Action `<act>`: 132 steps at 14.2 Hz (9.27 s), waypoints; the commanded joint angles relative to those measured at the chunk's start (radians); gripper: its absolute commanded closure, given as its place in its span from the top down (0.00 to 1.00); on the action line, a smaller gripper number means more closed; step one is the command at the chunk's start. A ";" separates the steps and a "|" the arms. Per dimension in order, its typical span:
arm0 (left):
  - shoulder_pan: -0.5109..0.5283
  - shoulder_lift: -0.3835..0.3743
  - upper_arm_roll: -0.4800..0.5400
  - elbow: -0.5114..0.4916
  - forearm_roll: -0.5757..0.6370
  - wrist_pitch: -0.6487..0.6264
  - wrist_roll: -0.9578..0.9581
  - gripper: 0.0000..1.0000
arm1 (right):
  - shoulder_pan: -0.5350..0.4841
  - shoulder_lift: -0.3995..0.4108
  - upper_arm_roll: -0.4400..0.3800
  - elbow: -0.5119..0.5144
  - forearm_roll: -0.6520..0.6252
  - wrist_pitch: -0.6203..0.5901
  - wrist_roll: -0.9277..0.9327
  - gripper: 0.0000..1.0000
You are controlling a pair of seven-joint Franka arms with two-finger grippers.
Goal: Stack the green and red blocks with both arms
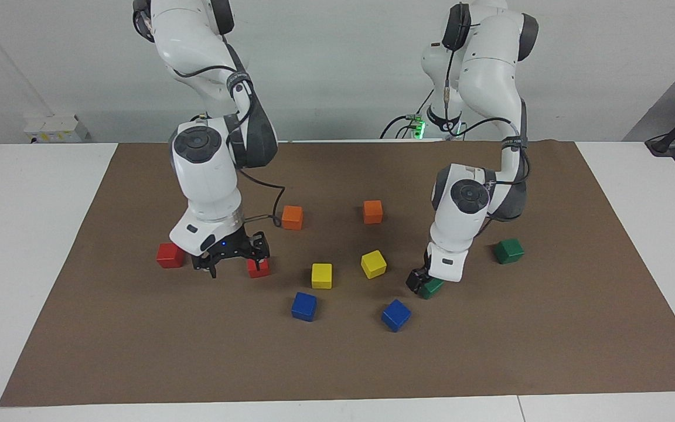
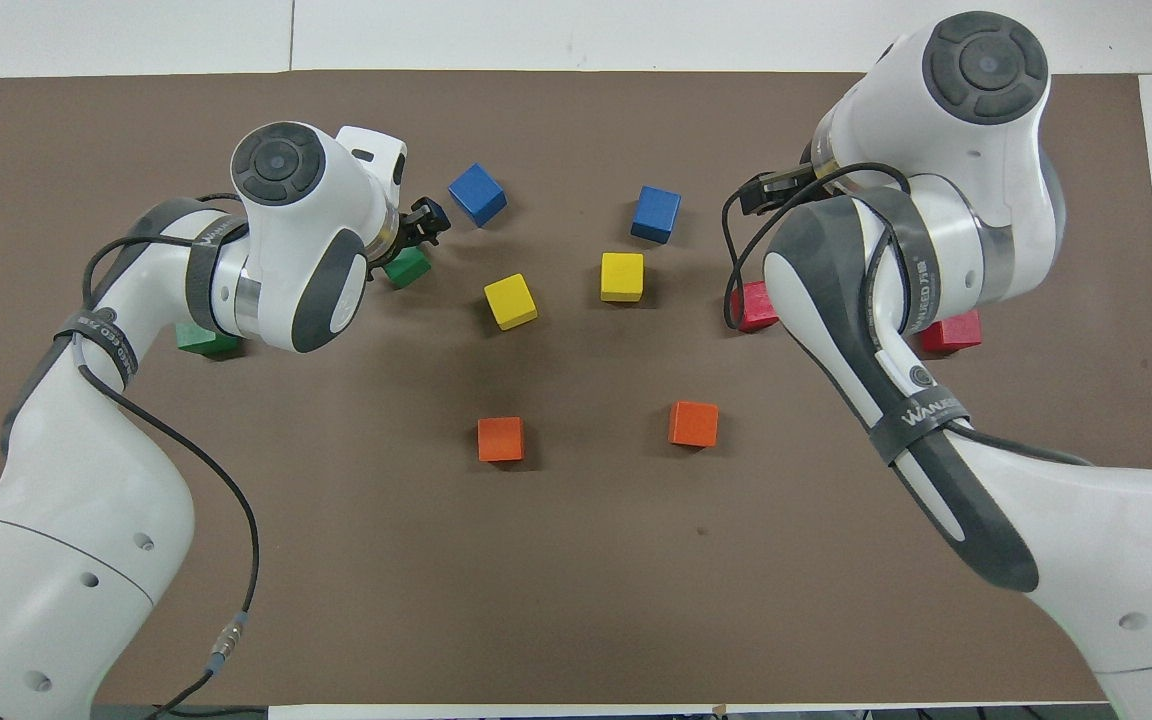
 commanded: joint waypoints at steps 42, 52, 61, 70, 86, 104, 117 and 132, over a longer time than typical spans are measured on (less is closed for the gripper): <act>0.343 -0.274 0.013 -0.163 -0.043 -0.240 0.727 0.02 | -0.007 -0.042 -0.008 -0.281 0.070 0.171 0.123 0.00; 0.359 -0.304 0.016 -0.245 -0.042 -0.182 0.765 0.02 | -0.266 -0.220 -0.006 -0.266 0.041 0.011 -0.138 0.00; 0.360 -0.304 0.015 -0.250 -0.043 -0.165 0.781 0.03 | -0.311 -0.345 -0.006 -0.533 0.044 0.152 -0.152 0.00; 0.360 -0.310 0.013 -0.275 -0.043 -0.145 0.785 0.10 | -0.349 -0.334 -0.006 -0.595 0.044 0.238 -0.192 0.00; 0.359 -0.317 0.012 -0.282 -0.043 -0.151 0.784 0.54 | -0.337 -0.308 -0.005 -0.642 0.044 0.353 -0.202 0.00; 0.360 -0.433 0.015 -0.213 -0.042 -0.360 0.785 1.00 | -0.338 -0.320 -0.006 -0.673 0.044 0.351 -0.238 0.00; 0.314 -0.579 0.015 -0.232 -0.043 -0.535 0.787 1.00 | -0.346 -0.319 -0.005 -0.673 0.044 0.353 -0.247 0.00; 0.211 -0.564 0.087 -0.176 -0.048 -0.541 0.784 1.00 | -0.340 -0.316 -0.005 -0.668 0.044 0.356 -0.241 0.58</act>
